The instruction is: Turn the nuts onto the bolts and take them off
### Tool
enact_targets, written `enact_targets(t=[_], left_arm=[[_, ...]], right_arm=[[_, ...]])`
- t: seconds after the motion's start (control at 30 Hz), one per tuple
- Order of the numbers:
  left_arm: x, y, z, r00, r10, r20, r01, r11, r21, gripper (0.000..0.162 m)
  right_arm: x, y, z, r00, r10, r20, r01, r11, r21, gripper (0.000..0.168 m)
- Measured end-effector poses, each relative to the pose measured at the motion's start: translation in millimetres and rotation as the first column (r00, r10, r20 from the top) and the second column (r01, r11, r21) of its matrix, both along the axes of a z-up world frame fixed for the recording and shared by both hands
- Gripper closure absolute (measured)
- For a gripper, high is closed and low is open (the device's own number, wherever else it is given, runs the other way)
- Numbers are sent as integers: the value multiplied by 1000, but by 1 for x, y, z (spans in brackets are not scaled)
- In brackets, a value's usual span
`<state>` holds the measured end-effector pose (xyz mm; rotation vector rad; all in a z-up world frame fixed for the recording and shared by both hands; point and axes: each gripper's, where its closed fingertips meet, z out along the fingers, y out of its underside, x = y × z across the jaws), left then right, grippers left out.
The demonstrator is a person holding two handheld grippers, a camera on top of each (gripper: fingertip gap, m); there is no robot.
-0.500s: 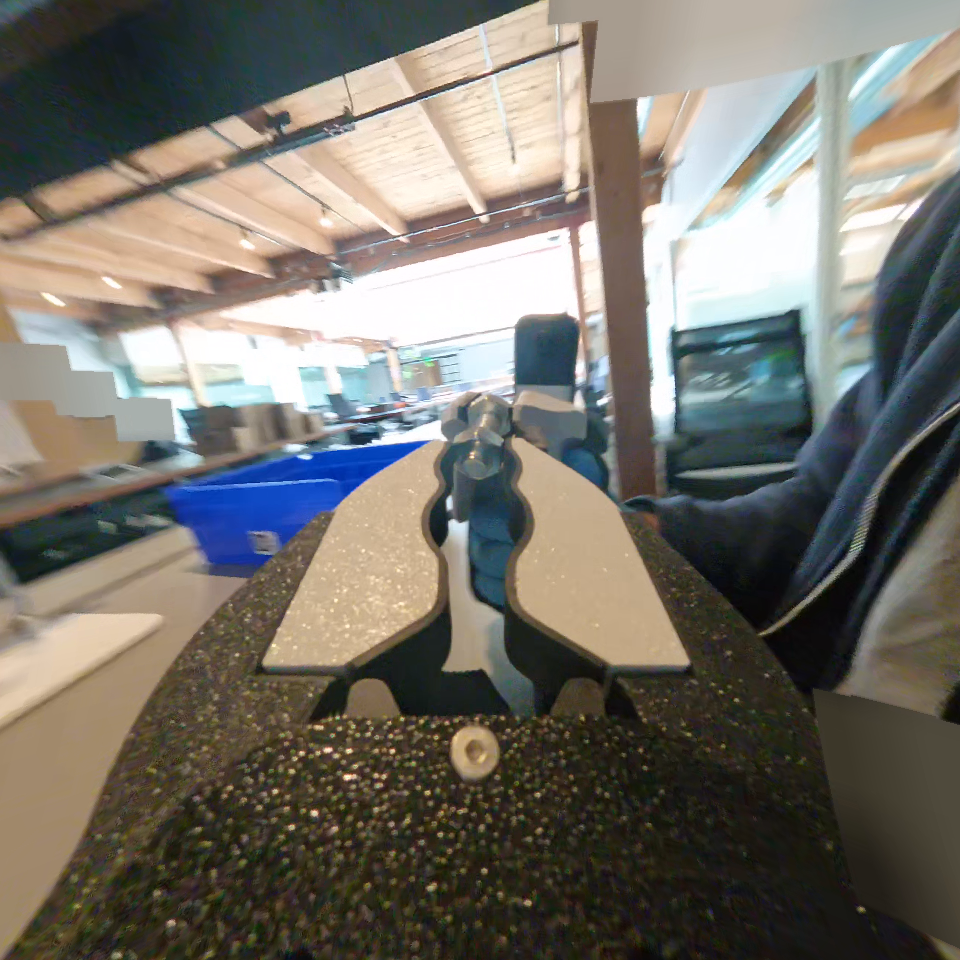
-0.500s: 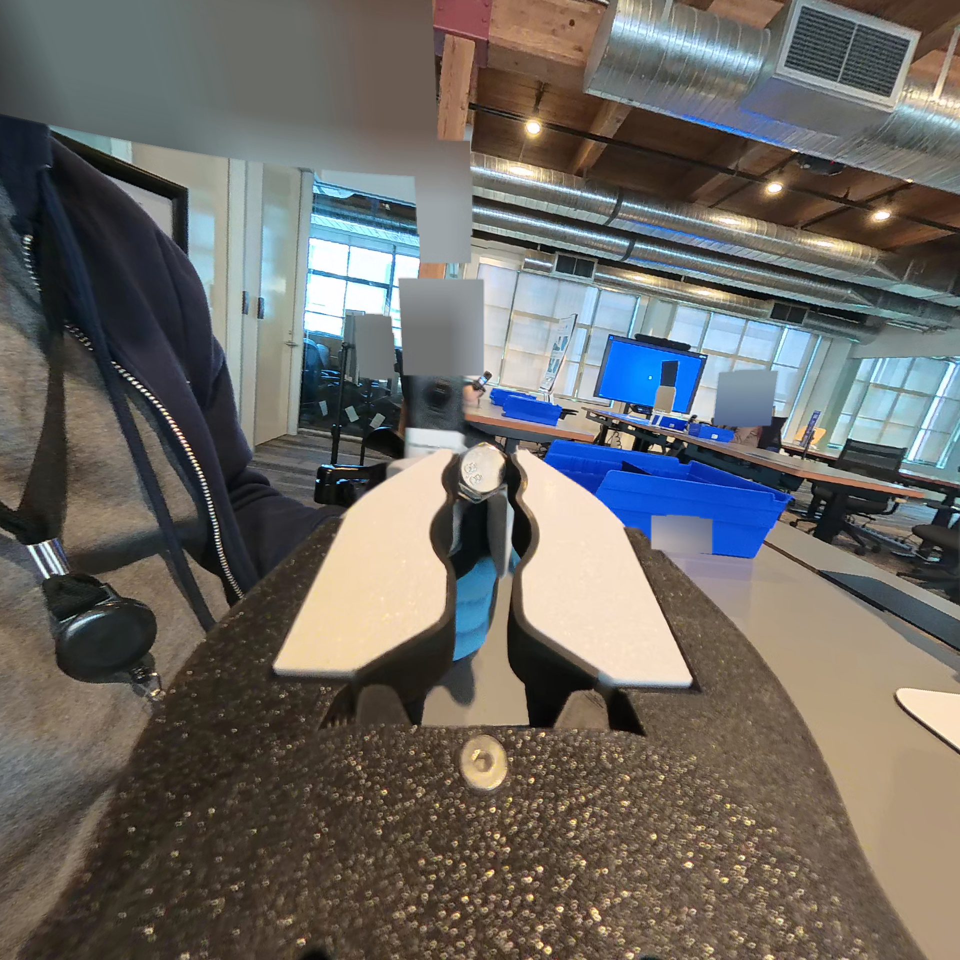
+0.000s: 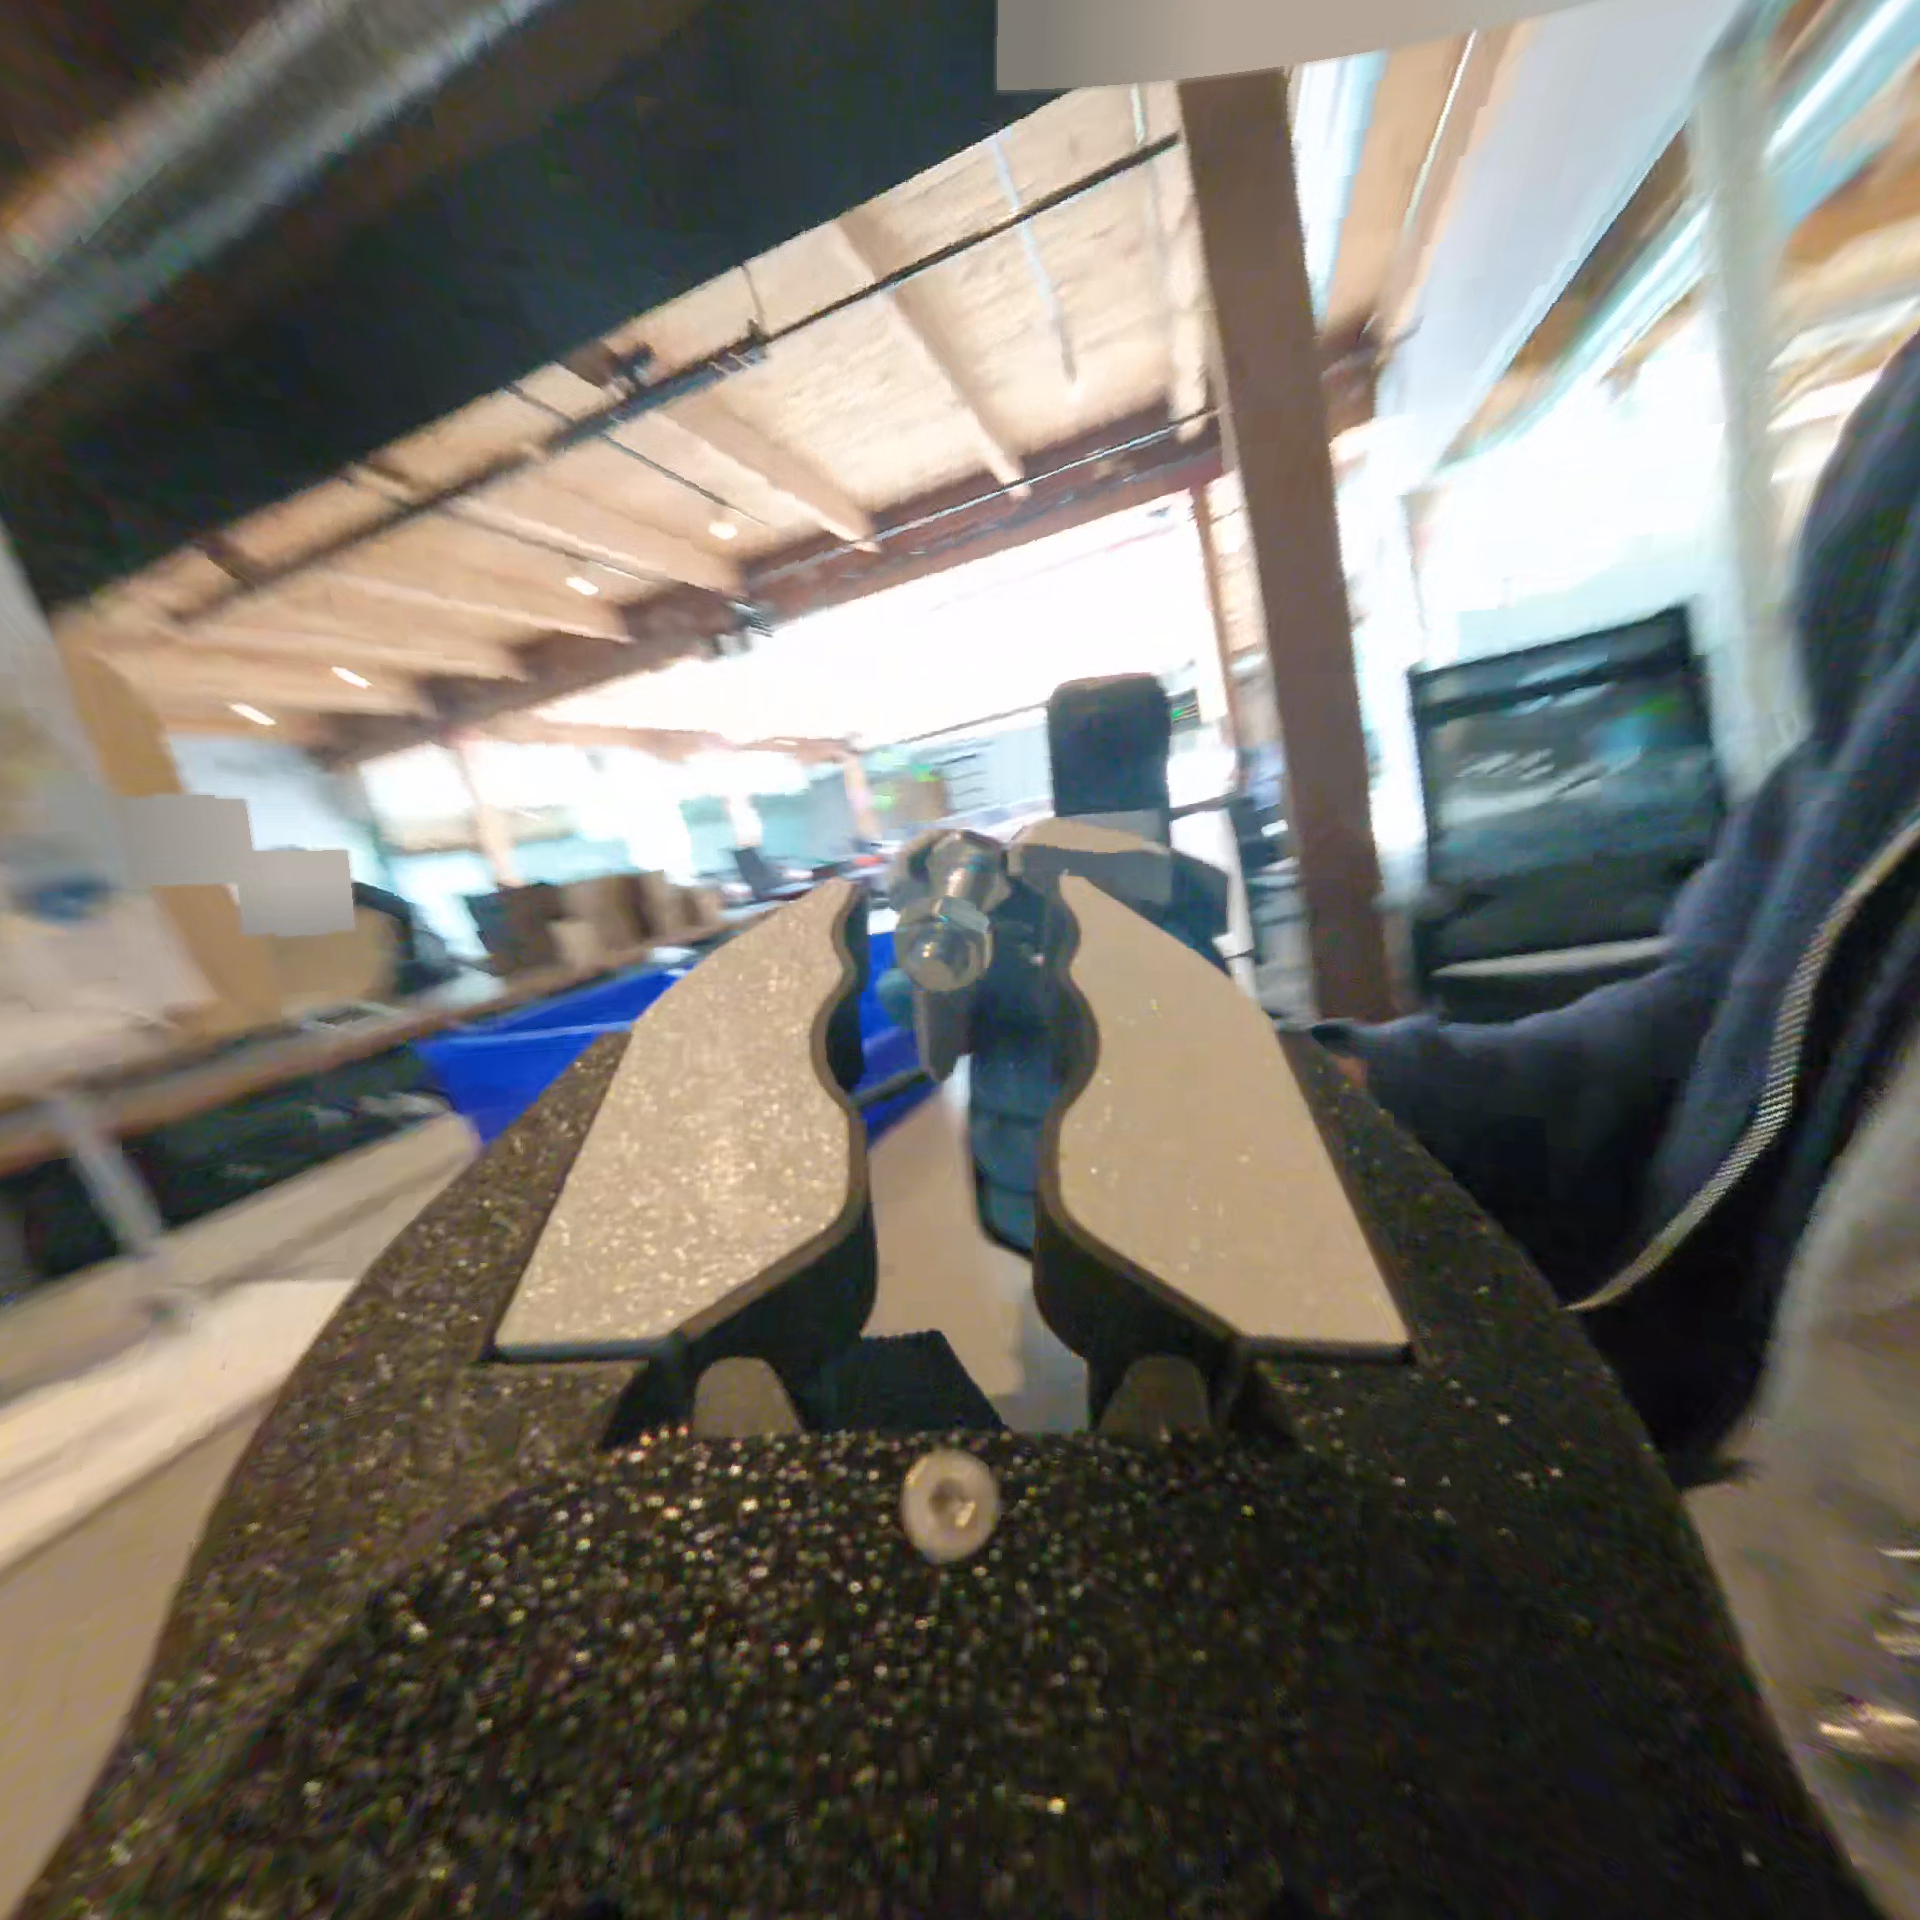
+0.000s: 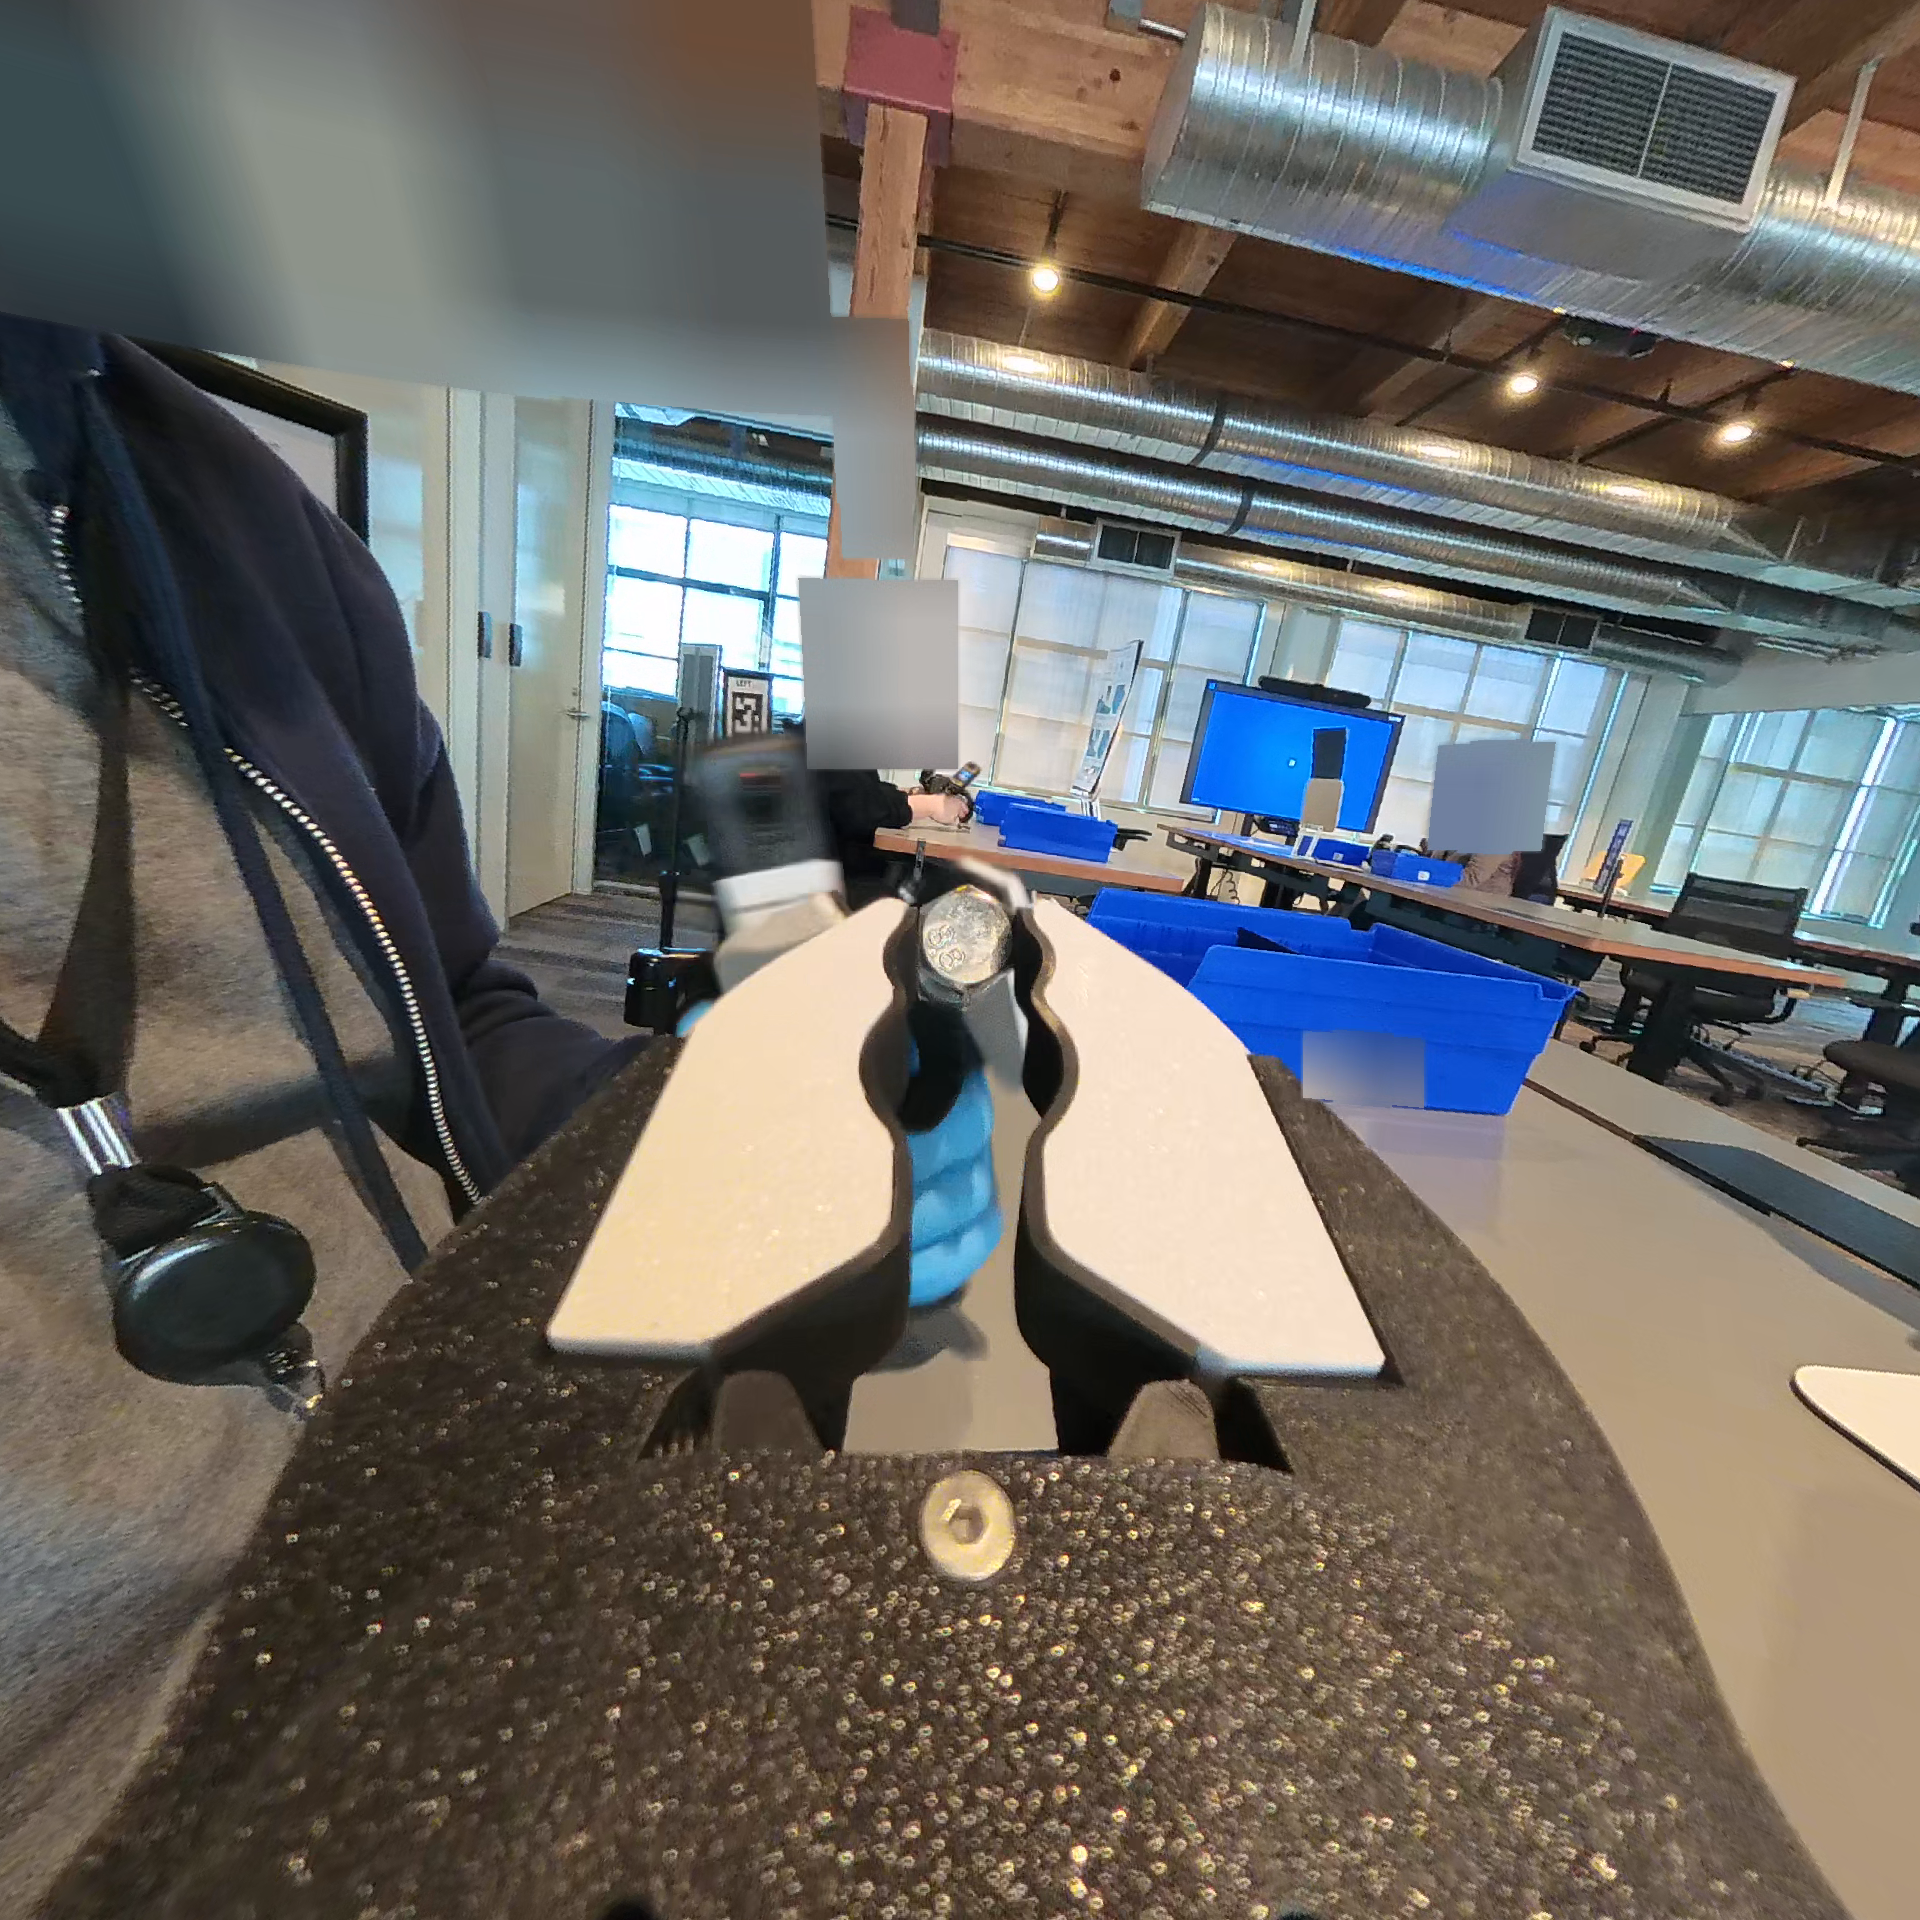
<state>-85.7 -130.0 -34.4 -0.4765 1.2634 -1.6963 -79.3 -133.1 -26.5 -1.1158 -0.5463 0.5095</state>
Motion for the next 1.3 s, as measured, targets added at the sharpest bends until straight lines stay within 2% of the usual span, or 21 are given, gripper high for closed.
enact_targets(t=[0.03,0.1,0.17,0.3,0.37,0.43,0.5,0.57,0.63,0.67,0.73,0.8,0.87,0.93,1.03,1.1,1.17,1.23,1.3], left_arm=[[-1,-2,0,997,-68,-36,66,997,-48,131],[-1,-1,-1,986,-143,-80,133,984,-121,133],[2,2,-2,982,-154,-108,137,979,-151,132],[6,-6,-10,978,-149,-143,135,986,-102,132],[9,-6,-13,991,-62,-116,60,998,-15,143],[11,-1,-14,996,71,-45,-67,993,102,145],[12,2,-14,971,229,74,-240,941,239,144],[14,6,-12,886,397,240,-461,809,365,144],[12,5,-9,808,465,362,-587,695,415,138],[11,2,-9,798,463,386,-599,679,424,131],[9,-4,-9,828,423,368,-554,719,419,125],[6,-8,-7,895,340,287,-430,828,359,122],[3,-4,-3,952,247,178,-285,930,234,119],[5,1,-2,992,124,40,-127,989,78,117],[7,5,-4,992,-67,-107,53,991,-124,117],[8,5,-6,978,-144,-152,115,976,-186,121],[8,2,-8,966,-189,-176,151,966,-211,124],[5,-2,-9,960,-219,-174,183,962,-200,143],[4,-2,-9,971,-181,-156,157,975,-156,145]], right_arm=[[0,0,0,1000,1,0,-1,1000,1,151],[0,0,0,1000,3,0,-3,1000,2,151],[-1,0,0,1000,8,-3,-8,1000,2,151],[-2,0,-1,1000,17,0,-17,1000,-5,151],[-3,-1,-1,1000,27,2,-27,1000,-6,151],[-4,0,-2,1000,22,4,-22,1000,-12,151],[-3,1,-2,1000,22,-1,-22,1000,-17,151],[-2,1,-2,1000,14,1,-14,1000,-14,151],[-1,1,-1,1000,5,0,-5,1000,-13,151],[-1,1,-1,1000,2,-1,-2,1000,-10,151],[0,0,0,1000,3,-10,-3,1000,-3,151],[2,-1,1,1000,3,-18,-3,1000,1,151],[2,-1,2,1000,6,-22,-6,1000,3,151],[1,-2,2,1000,9,-21,-9,1000,4,151],[0,-2,2,1000,13,-16,-13,1000,5,151],[-1,-2,1,1000,15,-12,-15,1000,5,151],[-2,-1,1,1000,19,-5,-19,1000,1,151],[-3,-1,0,1000,17,3,-17,1000,-2,151],[-4,0,-1,1000,18,5,-18,1000,-5,151]])
